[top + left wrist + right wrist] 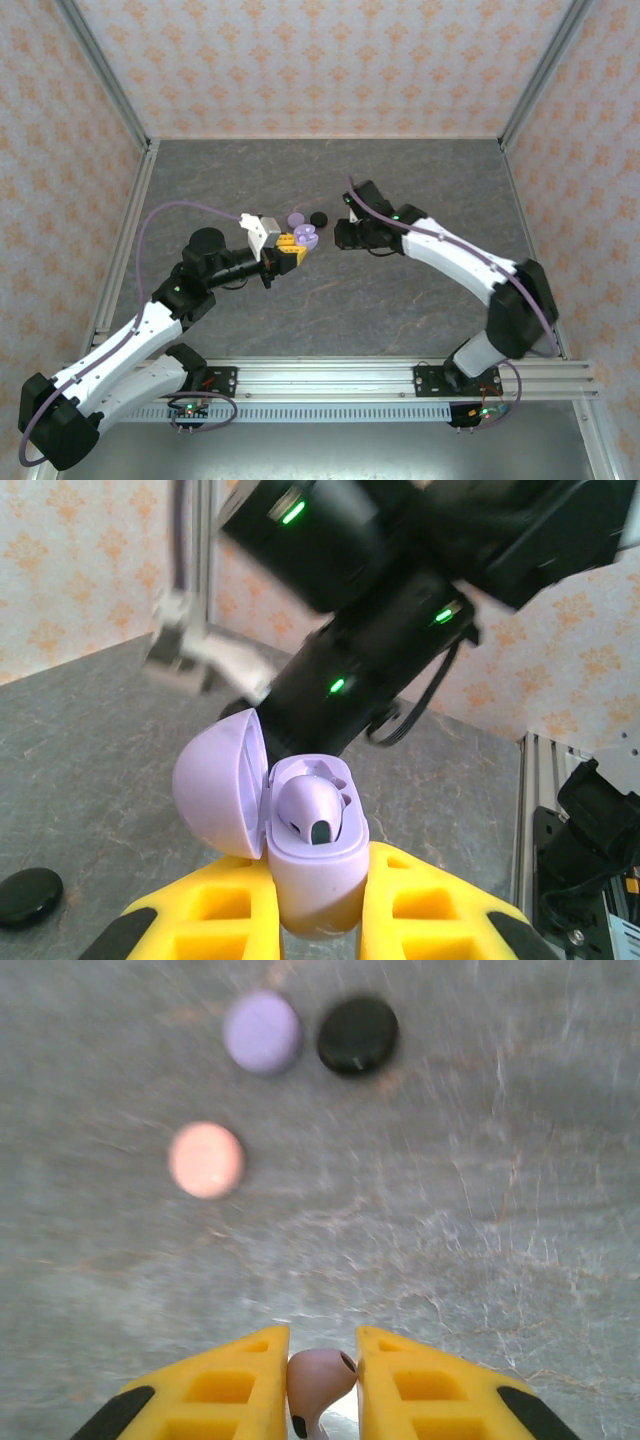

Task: Insert wireless bluetooth earbuds into charging case

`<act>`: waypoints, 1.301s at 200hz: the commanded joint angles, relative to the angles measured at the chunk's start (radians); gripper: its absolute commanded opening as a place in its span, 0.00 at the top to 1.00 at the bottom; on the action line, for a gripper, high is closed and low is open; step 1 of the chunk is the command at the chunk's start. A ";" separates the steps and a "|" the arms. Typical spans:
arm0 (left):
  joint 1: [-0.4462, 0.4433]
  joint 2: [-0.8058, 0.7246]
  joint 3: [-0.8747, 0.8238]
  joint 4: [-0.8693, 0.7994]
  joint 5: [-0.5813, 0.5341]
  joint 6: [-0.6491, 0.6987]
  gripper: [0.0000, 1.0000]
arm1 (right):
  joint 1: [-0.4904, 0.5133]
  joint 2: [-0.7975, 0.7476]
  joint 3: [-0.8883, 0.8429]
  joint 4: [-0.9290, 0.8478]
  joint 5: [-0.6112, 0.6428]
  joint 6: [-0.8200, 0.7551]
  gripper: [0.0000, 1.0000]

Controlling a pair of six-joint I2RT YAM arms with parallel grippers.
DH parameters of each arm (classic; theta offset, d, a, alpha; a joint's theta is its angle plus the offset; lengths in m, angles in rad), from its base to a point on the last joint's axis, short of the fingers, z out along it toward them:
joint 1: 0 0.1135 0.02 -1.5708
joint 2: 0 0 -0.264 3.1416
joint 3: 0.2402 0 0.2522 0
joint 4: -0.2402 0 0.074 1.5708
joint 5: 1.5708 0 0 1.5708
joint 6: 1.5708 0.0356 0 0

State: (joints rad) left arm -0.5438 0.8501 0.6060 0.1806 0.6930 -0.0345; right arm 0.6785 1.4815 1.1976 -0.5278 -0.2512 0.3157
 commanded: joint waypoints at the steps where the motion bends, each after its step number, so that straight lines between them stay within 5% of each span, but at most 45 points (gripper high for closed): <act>1: -0.010 -0.014 -0.013 0.067 -0.028 -0.016 1.00 | 0.007 -0.136 -0.042 0.079 0.017 0.020 0.79; 105: -0.011 0.027 0.006 0.088 0.012 -0.031 1.00 | 0.115 -0.450 -0.113 0.347 0.009 0.083 0.80; 175: -0.011 0.031 0.009 0.092 0.014 -0.035 1.00 | 0.270 -0.389 -0.118 0.448 0.132 0.059 0.81; 260: -0.013 0.024 0.006 0.092 0.013 -0.034 1.00 | 0.277 -0.306 -0.085 0.394 0.127 0.043 0.81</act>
State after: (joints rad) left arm -0.5438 0.8810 0.6003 0.2218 0.6971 -0.0559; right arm 0.9512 1.1683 1.0824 -0.1272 -0.1371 0.3702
